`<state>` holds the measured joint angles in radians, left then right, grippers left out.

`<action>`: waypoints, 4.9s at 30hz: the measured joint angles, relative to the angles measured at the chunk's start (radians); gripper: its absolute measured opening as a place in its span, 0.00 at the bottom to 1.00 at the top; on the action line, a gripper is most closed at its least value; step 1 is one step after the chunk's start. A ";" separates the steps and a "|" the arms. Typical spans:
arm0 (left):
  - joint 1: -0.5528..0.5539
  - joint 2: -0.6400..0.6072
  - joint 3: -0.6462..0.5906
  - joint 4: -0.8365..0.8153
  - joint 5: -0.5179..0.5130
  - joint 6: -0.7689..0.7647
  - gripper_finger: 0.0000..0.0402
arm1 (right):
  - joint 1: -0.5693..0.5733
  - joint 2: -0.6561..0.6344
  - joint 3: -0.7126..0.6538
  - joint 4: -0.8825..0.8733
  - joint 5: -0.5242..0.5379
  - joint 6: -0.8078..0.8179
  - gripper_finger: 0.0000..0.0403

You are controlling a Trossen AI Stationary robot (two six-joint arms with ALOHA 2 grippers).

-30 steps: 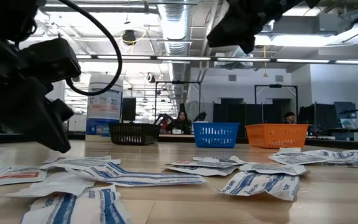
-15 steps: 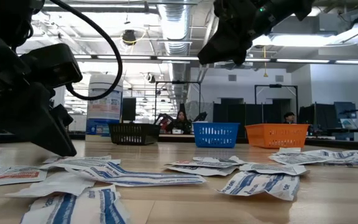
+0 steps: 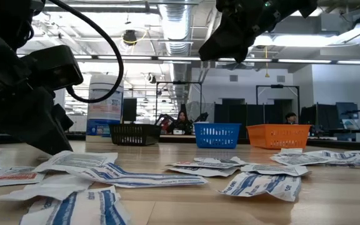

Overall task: Pick & Place First Aid Supplies
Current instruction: Put the orange ointment pack into the orange bin

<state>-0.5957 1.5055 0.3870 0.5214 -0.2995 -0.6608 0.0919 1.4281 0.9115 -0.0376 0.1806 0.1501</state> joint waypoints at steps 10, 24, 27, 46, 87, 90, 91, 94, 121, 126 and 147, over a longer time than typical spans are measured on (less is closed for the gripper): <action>0.017 -0.043 -0.001 0.057 -0.106 0.173 0.01 | 0.007 0.000 0.000 -0.007 0.000 0.024 0.25; 0.044 -0.044 0.004 0.070 -0.001 0.106 0.13 | 0.084 0.000 0.000 -0.015 -0.004 0.026 0.25; 0.024 -0.045 0.005 0.062 0.004 0.125 0.21 | 0.090 0.001 0.000 -0.015 -0.004 0.026 0.25; 0.000 0.062 0.008 0.035 -0.094 0.232 0.12 | 0.093 0.001 0.000 -0.041 0.000 0.026 0.25; 0.080 -0.071 0.006 0.063 -0.321 0.402 0.01 | 0.008 0.560 0.116 0.380 -0.318 0.427 0.25; 0.083 -0.071 0.006 0.065 -0.329 0.403 0.01 | 0.008 0.558 0.117 0.386 -0.317 0.427 0.25; 0.085 -0.071 0.006 0.067 -0.334 0.403 0.01 | 0.008 0.557 0.117 0.384 -0.316 0.427 0.25; 0.092 -0.071 0.006 0.073 -0.371 0.403 0.01 | 0.008 0.555 0.118 0.402 -0.314 0.427 0.25; 0.145 -0.071 0.006 0.150 -0.336 0.395 0.03 | -0.009 0.556 0.118 0.395 -0.322 0.364 0.01; 0.145 -0.071 0.006 0.153 -0.317 0.395 0.05 | -0.012 0.505 0.118 0.308 -0.337 0.302 0.00; 0.146 -0.071 0.006 0.153 -0.317 0.394 0.04 | 0.014 -0.070 0.118 -0.688 0.310 0.342 0.00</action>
<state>-0.4500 1.4342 0.3935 0.6746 -0.6167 -0.2668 0.1056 1.3581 1.0294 -0.7260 0.4911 0.4924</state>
